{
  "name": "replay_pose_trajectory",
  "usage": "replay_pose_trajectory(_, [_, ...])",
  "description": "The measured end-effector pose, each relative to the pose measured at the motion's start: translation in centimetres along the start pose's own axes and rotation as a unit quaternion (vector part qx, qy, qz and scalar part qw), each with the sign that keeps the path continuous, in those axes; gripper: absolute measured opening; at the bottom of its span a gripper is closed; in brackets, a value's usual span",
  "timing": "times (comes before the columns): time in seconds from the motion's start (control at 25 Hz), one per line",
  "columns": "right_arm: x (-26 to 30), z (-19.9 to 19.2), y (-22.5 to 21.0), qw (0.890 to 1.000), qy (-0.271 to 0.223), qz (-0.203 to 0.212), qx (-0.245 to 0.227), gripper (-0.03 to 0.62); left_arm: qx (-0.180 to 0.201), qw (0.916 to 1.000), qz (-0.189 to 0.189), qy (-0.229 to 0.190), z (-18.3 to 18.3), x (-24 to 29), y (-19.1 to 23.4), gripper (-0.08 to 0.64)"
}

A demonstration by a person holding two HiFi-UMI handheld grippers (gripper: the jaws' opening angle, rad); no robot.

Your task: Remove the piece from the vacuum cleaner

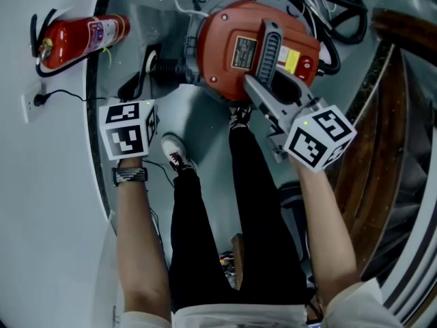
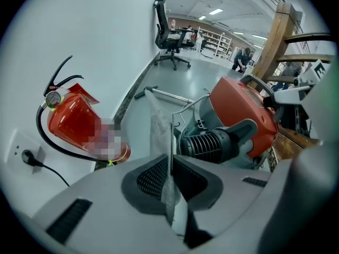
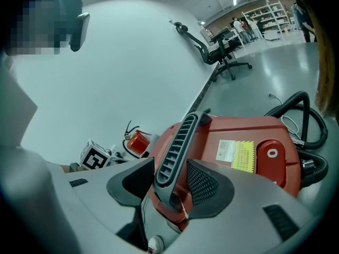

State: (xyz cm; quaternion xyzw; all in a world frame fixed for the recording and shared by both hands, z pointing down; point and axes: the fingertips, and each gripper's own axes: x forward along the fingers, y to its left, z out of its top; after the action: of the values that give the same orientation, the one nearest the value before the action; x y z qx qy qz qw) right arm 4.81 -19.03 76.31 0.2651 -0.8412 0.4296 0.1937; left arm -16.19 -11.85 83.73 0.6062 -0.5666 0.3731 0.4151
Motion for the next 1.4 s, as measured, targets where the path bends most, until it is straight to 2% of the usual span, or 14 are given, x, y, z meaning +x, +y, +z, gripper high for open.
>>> replay_pose_trajectory(0.2, [0.0, 0.0, -0.1, 1.0, -0.001, -0.002, -0.002, 0.199, 0.015, 0.9999, 0.001, -0.002, 0.2, -0.1, 0.3, 0.032])
replay_pose_trajectory(0.44, [0.0, 0.0, -0.1, 1.0, -0.013, -0.013, 0.001, 0.199, 0.002, 0.9999, 0.01, -0.012, -0.6, -0.7, 0.4, 0.031])
replay_pose_trajectory(0.6, [-0.2, 0.2, -0.2, 0.999, -0.018, -0.032, -0.012, 0.199, 0.007, 0.9997, 0.019, -0.014, -1.0, -1.8, 0.5, 0.031])
replay_pose_trajectory(0.88, [-0.4, 0.1, -0.1, 0.997, 0.008, -0.055, -0.053, 0.199, 0.008, 0.9987, 0.03, -0.04, -1.1, -3.7, 0.6, 0.032])
replay_pose_trajectory(1.04, [-1.7, 0.0, -0.3, 0.996, -0.011, -0.081, -0.043, 0.199, 0.018, 0.9981, 0.031, -0.051, -1.4, -4.6, 0.2, 0.032])
replay_pose_trajectory(1.24, [-3.5, 0.3, 0.0, 0.995, -0.031, -0.088, -0.047, 0.199, 0.036, 0.9967, 0.04, -0.061, -1.9, -5.8, 0.7, 0.032])
replay_pose_trajectory(1.4, [-5.4, 1.1, 0.8, 0.992, -0.058, -0.091, -0.066, 0.199, 0.04, 0.995, 0.034, -0.085, -1.7, -6.6, 0.3, 0.032])
